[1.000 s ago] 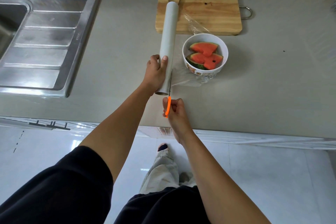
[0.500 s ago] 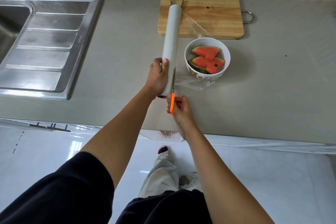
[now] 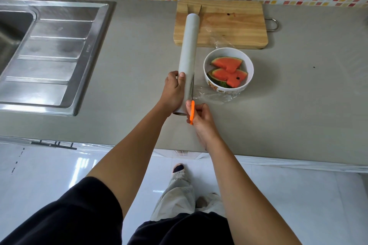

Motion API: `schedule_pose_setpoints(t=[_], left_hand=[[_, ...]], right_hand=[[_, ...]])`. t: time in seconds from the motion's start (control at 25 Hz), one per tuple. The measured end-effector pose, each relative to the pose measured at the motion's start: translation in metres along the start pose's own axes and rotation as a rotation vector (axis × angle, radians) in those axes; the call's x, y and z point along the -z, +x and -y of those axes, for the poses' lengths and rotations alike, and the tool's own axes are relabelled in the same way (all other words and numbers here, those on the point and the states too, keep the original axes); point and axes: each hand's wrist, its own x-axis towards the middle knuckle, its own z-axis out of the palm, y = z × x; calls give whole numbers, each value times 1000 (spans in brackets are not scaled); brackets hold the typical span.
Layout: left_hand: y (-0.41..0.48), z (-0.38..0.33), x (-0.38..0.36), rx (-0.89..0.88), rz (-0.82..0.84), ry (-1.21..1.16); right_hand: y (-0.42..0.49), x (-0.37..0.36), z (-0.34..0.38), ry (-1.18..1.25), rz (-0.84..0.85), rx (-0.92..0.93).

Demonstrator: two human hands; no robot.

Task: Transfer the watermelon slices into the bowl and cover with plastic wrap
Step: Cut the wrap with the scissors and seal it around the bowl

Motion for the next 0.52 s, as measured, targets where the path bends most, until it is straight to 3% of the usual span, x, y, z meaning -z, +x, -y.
schedule_pose_setpoints(t=[0.52], left_hand=[[3,0,5,11,39,-55]], right_hand=[[24,-4,7,14,-17,9]])
